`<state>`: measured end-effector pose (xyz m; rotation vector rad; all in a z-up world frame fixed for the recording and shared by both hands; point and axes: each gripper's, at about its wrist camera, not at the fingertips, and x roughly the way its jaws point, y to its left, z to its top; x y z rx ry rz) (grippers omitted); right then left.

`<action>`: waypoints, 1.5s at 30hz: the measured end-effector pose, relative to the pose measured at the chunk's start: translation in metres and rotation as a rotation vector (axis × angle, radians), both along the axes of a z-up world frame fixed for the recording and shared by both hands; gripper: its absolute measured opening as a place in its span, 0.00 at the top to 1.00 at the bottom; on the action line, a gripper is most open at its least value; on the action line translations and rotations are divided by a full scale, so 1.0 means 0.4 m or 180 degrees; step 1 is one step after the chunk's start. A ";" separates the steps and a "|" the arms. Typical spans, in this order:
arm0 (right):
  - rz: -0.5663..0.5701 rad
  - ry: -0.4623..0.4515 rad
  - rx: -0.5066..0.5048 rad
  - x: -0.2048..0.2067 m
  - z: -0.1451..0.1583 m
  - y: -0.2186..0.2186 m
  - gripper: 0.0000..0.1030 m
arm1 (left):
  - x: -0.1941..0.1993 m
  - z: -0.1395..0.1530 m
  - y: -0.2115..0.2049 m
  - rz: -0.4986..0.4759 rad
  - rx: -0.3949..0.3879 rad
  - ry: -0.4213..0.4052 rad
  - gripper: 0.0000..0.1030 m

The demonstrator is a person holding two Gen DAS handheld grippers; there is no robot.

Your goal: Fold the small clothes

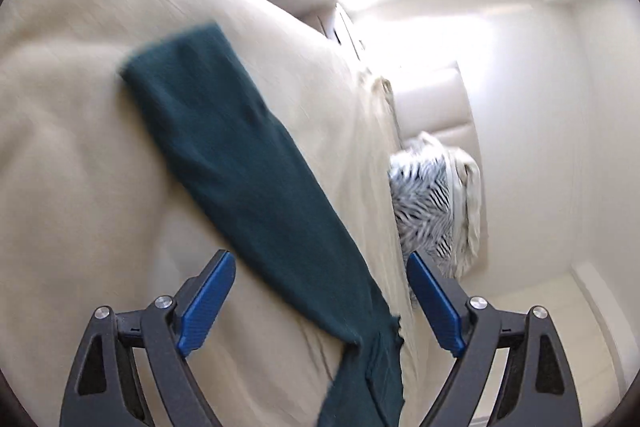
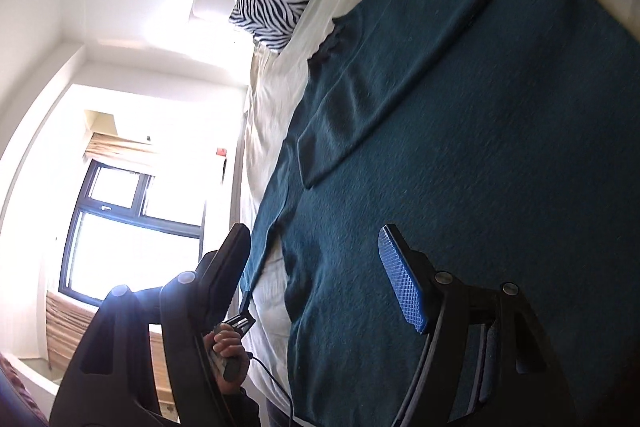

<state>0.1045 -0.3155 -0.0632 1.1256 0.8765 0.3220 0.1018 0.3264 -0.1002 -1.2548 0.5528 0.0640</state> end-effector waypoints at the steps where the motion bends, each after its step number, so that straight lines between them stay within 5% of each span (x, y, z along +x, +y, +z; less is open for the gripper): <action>1: 0.0044 0.0010 -0.0012 0.002 -0.001 0.024 0.35 | -0.010 -0.007 0.037 0.0133 -0.0035 0.0026 0.14; 6: 0.0124 0.0061 -0.0023 -0.013 0.001 0.113 0.35 | -0.016 -0.076 0.121 0.0603 -0.0441 0.0261 0.19; 10: 0.0119 0.0067 -0.0056 -0.008 0.011 0.127 0.35 | 0.034 -0.077 0.119 0.0749 -0.0358 0.0306 0.26; 13: 0.0095 0.0068 -0.0070 -0.022 0.016 0.116 0.35 | 0.100 -0.093 0.137 0.0673 -0.0401 0.0317 0.65; 14: 0.0083 0.0062 -0.0073 -0.025 0.018 0.103 0.35 | 0.125 -0.106 0.137 0.0627 -0.0460 0.0374 0.87; 15: 0.0067 0.0054 -0.0084 -0.034 0.021 0.097 0.35 | 0.144 -0.113 0.132 0.0603 -0.0501 0.0424 0.93; 19: 0.0006 0.0027 -0.0095 -0.062 0.020 0.069 0.35 | 0.188 -0.014 0.049 0.0353 -0.0047 0.0288 0.93; 25: -0.0106 0.0013 -0.0064 -0.075 0.006 0.015 0.35 | 0.296 0.238 -0.411 -0.1141 0.1691 -0.0226 0.92; 28: -0.0166 0.0014 -0.0030 -0.084 -0.004 -0.007 0.35 | 0.292 0.234 -0.724 -0.1895 0.2612 -0.0365 0.91; 31: -0.0170 0.0046 -0.0036 -0.082 -0.013 -0.018 0.35 | 0.255 0.131 -0.965 -0.2584 0.3316 -0.0301 0.87; 34: -0.0094 0.0143 -0.0174 -0.046 -0.027 -0.026 0.35 | 0.239 0.002 -1.065 -0.3025 0.3580 -0.0024 0.79; 36: 0.0008 0.0178 -0.0294 -0.018 -0.028 -0.018 0.35 | 0.175 -0.011 -1.049 -0.2978 0.3720 -0.0069 0.71; 37: 0.0056 0.0178 -0.0337 0.002 -0.030 -0.008 0.35 | 0.161 0.000 -1.029 -0.2958 0.3658 -0.0098 0.61; 38: 0.0118 0.0180 -0.0360 0.026 -0.033 0.004 0.35 | 0.161 0.008 -1.011 -0.2907 0.3561 -0.0099 0.37; 39: 0.0177 0.0198 -0.0385 0.054 -0.037 0.019 0.35 | 0.160 0.014 -0.985 -0.2809 0.3458 -0.0122 0.25; 45: 0.0467 0.0468 -0.0269 0.238 -0.102 0.134 0.35 | 0.164 -0.006 -0.914 -0.2718 0.2935 -0.0083 0.24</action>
